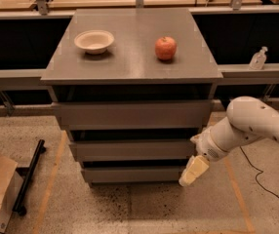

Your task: Open bottom drawer

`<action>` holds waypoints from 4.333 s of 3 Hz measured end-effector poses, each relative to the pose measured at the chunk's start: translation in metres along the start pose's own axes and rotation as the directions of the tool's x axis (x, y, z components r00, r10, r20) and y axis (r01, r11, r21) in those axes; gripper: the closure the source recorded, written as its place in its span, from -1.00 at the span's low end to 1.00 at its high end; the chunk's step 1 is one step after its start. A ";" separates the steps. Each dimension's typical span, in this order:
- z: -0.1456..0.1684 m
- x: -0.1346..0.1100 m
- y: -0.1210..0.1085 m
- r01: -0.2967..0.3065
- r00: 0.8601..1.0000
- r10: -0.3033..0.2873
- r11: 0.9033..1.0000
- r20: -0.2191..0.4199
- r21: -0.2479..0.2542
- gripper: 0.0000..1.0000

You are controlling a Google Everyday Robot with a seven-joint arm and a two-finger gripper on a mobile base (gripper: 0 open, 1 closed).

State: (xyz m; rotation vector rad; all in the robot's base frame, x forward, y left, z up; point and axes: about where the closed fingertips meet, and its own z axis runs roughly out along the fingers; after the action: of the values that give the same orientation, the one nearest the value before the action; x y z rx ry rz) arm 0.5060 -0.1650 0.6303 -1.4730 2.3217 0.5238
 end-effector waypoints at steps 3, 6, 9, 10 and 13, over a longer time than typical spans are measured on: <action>0.151 0.018 -0.047 -0.063 0.998 0.060 0.993 -0.033 -0.096 -1.00; 0.205 0.058 -0.065 -0.071 0.996 0.068 0.996 -0.048 -0.057 -1.00; 0.265 0.101 -0.108 -0.108 0.994 0.108 0.994 0.007 -0.037 -1.00; 0.281 0.111 -0.108 -0.131 0.991 0.130 0.991 -0.022 -0.040 -1.00; 0.328 0.134 -0.148 -0.131 0.991 0.131 0.991 -0.024 0.002 -1.00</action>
Offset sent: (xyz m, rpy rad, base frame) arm 0.0513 0.0395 -0.1450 0.0226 0.1328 -0.0216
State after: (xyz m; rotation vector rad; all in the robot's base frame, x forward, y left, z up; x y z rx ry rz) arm 0.6150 -0.1715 0.2626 -1.3394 2.4493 0.5431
